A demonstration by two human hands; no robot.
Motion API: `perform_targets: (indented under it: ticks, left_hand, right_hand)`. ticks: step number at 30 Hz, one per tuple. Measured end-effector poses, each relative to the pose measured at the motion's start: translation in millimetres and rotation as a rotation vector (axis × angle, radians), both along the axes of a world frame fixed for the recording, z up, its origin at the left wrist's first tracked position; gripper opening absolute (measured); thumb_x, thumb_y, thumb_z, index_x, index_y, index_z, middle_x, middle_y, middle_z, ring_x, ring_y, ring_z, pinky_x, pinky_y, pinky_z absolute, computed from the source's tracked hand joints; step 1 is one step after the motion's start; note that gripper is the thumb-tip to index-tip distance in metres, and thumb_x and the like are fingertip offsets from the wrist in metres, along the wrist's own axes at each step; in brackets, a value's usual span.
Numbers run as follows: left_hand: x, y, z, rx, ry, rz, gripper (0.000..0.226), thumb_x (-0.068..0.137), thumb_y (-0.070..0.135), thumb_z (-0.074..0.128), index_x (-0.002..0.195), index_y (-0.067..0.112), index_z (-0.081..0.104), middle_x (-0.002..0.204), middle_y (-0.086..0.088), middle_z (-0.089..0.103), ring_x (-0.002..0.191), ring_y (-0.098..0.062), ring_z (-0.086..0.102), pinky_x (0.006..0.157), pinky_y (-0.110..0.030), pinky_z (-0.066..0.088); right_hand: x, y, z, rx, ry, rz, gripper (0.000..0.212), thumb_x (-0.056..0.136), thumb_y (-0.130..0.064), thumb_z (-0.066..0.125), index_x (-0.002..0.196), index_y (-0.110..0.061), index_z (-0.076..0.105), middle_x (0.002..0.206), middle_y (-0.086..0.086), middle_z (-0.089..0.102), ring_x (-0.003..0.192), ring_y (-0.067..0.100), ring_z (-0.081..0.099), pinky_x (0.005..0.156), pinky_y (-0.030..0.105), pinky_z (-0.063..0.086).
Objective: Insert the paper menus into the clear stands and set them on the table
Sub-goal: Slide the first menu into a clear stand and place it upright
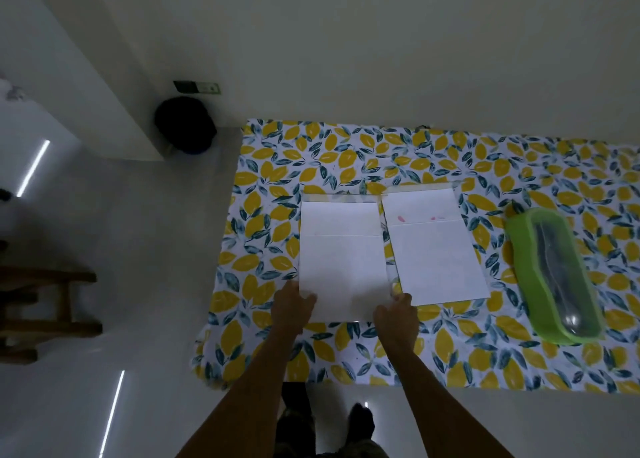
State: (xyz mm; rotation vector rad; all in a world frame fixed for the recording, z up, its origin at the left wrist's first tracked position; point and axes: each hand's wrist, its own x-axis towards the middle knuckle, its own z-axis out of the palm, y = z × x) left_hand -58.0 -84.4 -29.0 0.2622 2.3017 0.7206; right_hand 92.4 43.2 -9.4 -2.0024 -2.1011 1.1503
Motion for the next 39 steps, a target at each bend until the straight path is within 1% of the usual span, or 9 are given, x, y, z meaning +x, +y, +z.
perform_targets:
  ticks: [3,7,12,16,21,26,32,36,39]
  left_hand:
    - [10,-6,7,-0.017,0.002,0.025,0.043,0.087,0.032,0.069,0.119,0.003,0.061,0.115,-0.012,0.066,0.105,-0.031,0.064,0.077,-0.031,0.048]
    - [32,-11,19,-0.023,0.07,0.08,0.054,0.087,0.035,0.069,0.127,0.002,0.057,0.127,-0.017,0.061,0.115,-0.033,0.059,0.094,-0.036,0.047]
    - [57,-12,55,0.083,0.163,0.208,0.049,0.086,0.032,0.072,0.125,0.005,0.061,0.123,-0.013,0.065,0.11,-0.031,0.062,0.084,-0.03,0.043]
    - [77,-17,74,0.128,0.233,0.268,0.06,0.083,0.05,0.071,0.131,0.016,0.06,0.124,-0.008,0.067,0.109,-0.029,0.064,0.092,-0.039,0.051]
    - [101,-23,99,0.226,0.286,0.428,0.077,0.073,0.074,0.063,0.134,0.028,0.052,0.126,0.001,0.068,0.115,-0.026,0.062,0.103,-0.053,0.042]
    - [120,-16,128,0.331,0.383,0.523,0.07,0.082,0.064,0.066,0.123,0.007,0.059,0.123,-0.006,0.068,0.116,-0.024,0.061,0.098,-0.038,0.044]
    - [111,-7,158,0.416,0.452,0.542,0.066,0.087,0.056,0.065,0.13,0.007,0.054,0.12,-0.009,0.067,0.095,-0.017,0.061,0.078,-0.03,0.04]
    - [88,4,169,0.375,0.532,0.496,0.062,0.088,0.058,0.063,0.127,0.011,0.057,0.114,-0.001,0.066,0.103,-0.02,0.061,0.081,-0.029,0.039]
    - [58,12,164,0.386,0.6,0.451,0.055,0.085,0.063,0.061,0.114,0.016,0.065,0.102,-0.003,0.071,0.095,-0.019,0.066,0.078,-0.03,0.045]
  right_hand:
    - [8,-1,4,-0.045,0.065,-0.031,0.033,0.078,-0.008,0.058,0.11,-0.005,0.05,0.108,0.023,0.064,0.098,0.039,0.061,0.076,0.037,0.044]
    - [27,1,15,-0.056,0.113,-0.021,0.034,0.077,-0.01,0.056,0.111,-0.009,0.056,0.106,0.015,0.067,0.099,0.036,0.061,0.081,0.038,0.048]
    - [53,10,41,-0.003,0.227,0.039,0.027,0.086,-0.009,0.05,0.11,-0.014,0.061,0.104,0.012,0.068,0.088,0.028,0.059,0.067,0.031,0.042]
    - [69,15,62,0.064,0.317,0.088,0.023,0.087,-0.01,0.053,0.108,-0.014,0.063,0.103,0.01,0.07,0.086,0.026,0.061,0.069,0.031,0.045]
    - [91,13,85,0.091,0.479,0.11,0.016,0.085,-0.015,0.061,0.098,-0.024,0.06,0.096,0.002,0.068,0.082,0.02,0.061,0.068,0.031,0.047]
    - [98,11,107,0.128,0.634,0.093,0.019,0.086,-0.024,0.068,0.103,-0.029,0.06,0.097,-0.008,0.064,0.093,0.015,0.062,0.079,0.034,0.053]
    - [86,21,128,0.193,0.706,0.128,0.024,0.088,-0.024,0.069,0.111,-0.025,0.064,0.105,-0.008,0.065,0.098,0.013,0.061,0.082,0.03,0.049]
    - [61,35,135,0.275,0.722,0.145,0.023,0.09,-0.031,0.067,0.112,-0.024,0.068,0.109,-0.005,0.067,0.099,0.012,0.061,0.084,0.033,0.053]
    - [34,51,141,0.342,0.725,0.164,0.022,0.091,-0.034,0.065,0.11,-0.025,0.068,0.107,-0.004,0.067,0.097,0.014,0.062,0.083,0.034,0.053]
